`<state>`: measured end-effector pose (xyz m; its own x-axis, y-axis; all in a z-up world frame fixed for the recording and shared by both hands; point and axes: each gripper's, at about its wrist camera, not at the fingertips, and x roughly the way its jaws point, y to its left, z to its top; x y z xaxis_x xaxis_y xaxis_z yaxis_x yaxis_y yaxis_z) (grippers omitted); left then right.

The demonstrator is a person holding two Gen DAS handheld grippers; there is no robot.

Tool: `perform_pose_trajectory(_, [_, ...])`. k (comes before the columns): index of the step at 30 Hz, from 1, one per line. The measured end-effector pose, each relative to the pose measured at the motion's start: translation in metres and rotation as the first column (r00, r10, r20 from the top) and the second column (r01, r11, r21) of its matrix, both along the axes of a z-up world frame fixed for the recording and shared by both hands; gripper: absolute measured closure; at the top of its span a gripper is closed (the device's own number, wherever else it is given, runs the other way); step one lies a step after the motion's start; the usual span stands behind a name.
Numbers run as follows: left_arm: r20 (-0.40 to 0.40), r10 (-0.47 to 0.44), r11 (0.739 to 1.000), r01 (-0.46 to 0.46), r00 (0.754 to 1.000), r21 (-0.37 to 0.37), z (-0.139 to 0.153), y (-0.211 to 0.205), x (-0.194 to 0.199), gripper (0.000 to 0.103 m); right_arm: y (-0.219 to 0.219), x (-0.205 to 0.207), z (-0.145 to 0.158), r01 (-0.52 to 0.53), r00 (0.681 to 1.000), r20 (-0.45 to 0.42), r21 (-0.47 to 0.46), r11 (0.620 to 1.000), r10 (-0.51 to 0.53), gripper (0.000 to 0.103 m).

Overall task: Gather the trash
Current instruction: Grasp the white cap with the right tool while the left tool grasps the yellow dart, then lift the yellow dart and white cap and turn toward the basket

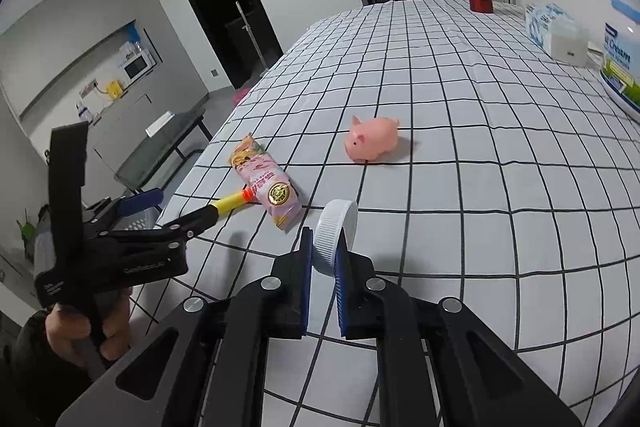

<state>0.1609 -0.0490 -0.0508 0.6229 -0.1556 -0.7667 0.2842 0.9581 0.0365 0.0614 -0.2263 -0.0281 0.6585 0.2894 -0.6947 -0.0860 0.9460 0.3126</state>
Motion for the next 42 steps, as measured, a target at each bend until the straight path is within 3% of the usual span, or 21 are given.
perform_pose_trajectory(5, [-0.011,-0.034,0.999,0.034,0.999,0.017,-0.003,-0.010,0.004,0.014,-0.006,-0.001,0.000,0.005,1.000,0.003,0.037,0.999,-0.005,0.093])
perform_pose_trajectory(11, [-0.045,-0.075,0.997,0.077,0.996,0.027,-0.008,-0.020,0.005,0.041,-0.007,-0.002,-0.001,0.003,1.000,0.003,0.056,0.998,-0.003,0.093])
perform_pose_trajectory(16, [-0.061,-0.106,0.994,0.105,0.993,-0.022,-0.008,-0.021,-0.004,0.077,-0.007,-0.003,-0.001,0.003,1.000,0.001,0.062,0.998,-0.003,0.093])
perform_pose_trajectory(19, [-0.062,-0.109,0.994,0.108,0.992,-0.029,-0.008,-0.023,-0.012,0.091,-0.007,-0.003,-0.001,0.001,1.000,0.002,0.061,0.998,-0.001,0.093])
perform_pose_trajectory(29, [-0.085,-0.077,0.995,0.071,0.993,-0.072,-0.005,-0.013,-0.032,0.091,-0.004,-0.010,-0.001,0.005,1.000,0.007,0.054,0.999,-0.005,0.093])
perform_pose_trajectory(42, [-0.049,-0.050,0.995,0.045,0.998,-0.093,0.008,-0.003,-0.063,0.091,0.000,-0.038,-0.007,0.021,1.000,-0.020,-0.021,1.000,-0.021,0.089])
